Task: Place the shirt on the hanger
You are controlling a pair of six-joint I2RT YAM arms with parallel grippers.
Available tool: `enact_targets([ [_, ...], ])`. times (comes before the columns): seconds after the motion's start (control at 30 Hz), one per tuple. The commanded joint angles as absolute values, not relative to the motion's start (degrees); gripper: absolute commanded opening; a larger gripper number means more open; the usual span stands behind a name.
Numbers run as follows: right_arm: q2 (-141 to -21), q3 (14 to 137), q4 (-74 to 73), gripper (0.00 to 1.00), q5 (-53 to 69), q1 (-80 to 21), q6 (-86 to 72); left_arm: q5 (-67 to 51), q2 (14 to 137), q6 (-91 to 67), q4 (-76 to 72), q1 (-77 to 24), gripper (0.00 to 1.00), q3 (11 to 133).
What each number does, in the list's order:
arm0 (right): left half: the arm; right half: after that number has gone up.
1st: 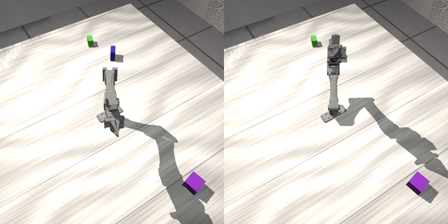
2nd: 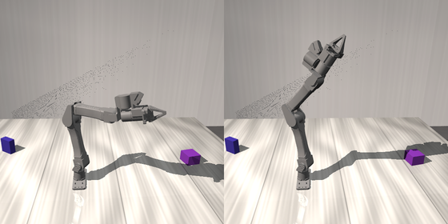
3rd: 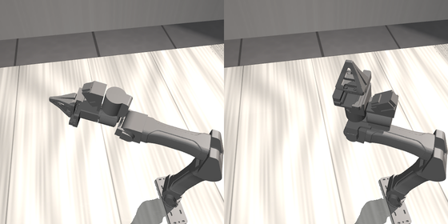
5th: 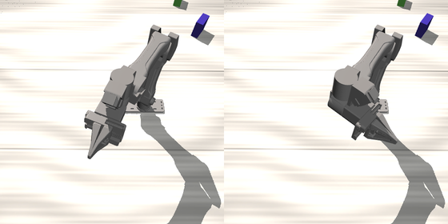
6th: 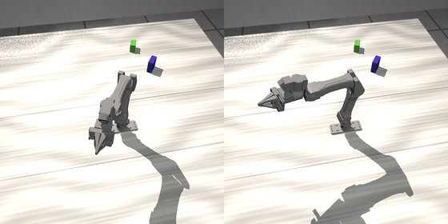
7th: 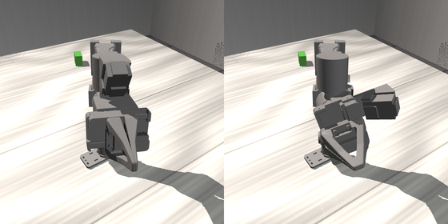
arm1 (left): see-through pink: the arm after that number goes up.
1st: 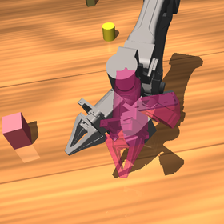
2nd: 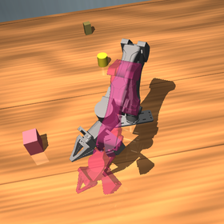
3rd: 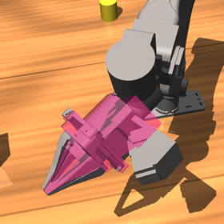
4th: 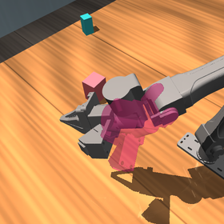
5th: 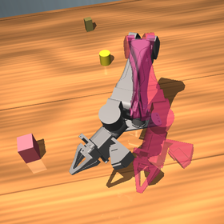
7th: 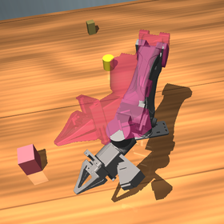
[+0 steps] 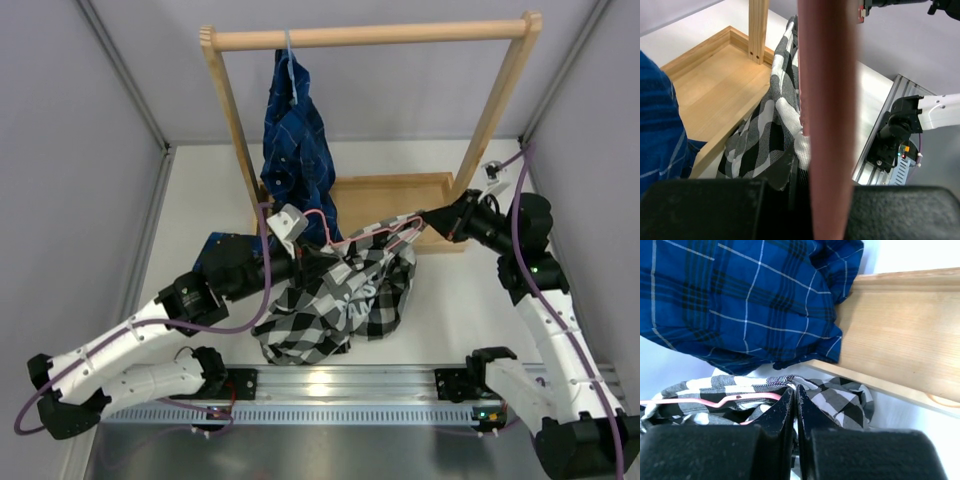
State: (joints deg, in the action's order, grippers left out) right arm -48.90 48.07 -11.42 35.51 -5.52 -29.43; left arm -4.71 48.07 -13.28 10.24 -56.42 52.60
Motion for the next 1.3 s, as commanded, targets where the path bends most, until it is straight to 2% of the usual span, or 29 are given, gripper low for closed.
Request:
enact_targets([
  [0.0,-45.72,50.63,-9.23,0.0,37.53,-6.5,-28.12,-0.8,51.58,-12.57,16.34,-58.26,0.0,56.77],
  [0.13,-42.98,50.01,-9.75,0.0,39.11,-7.56,-29.97,2.72,55.1,-12.13,16.61,-60.64,0.0,61.77],
  [0.37,-38.23,47.64,2.1,0.0,48.77,-8.17,-42.44,21.76,63.79,-9.94,16.44,-73.1,0.0,70.99],
  [0.5,-38.06,47.9,-3.85,0.0,45.01,-8.17,-39.74,22.85,66.35,-9.58,15.04,-74.36,0.0,74.7],
  [0.67,-37.1,43.86,6.48,0.0,50.0,-8.09,-47.45,20.56,67.41,-7.74,9.07,-74.36,0.0,74.71],
  [0.8,-31.39,45.09,0.45,0.0,46.33,-8.17,-44.83,24.35,69.34,-10.27,5.89,-71.03,0.0,77.16],
  [0.93,-24.88,42.72,-1.93,0.0,43.77,-8.17,-46.23,3.93,74.17,-18.18,7.21,-58.47,0.0,85.23],
  [1.07,-18.82,32.74,-1.93,0.0,39.47,-8.17,-49.47,-4.64,75.41,-18.28,-0.07,-58.36,0.0,86.05],
  [1.17,-17.41,24.03,4.82,0.0,40.16,-8.09,-54.56,-12.44,74.18,-19.68,-10.15,-58.18,0.0,82.11],
  [1.23,-17.58,23.99,3.27,0.0,42.79,-8.17,-52.84,-15.8,73.74,-19.43,-12.65,-58.27,0.0,80.51],
  [1.27,-17.4,26.87,0.55,0.06,42.98,-8.09,-48.12,-17.91,73.74,-18.21,-12.48,-58.18,0.0,79.9],
])
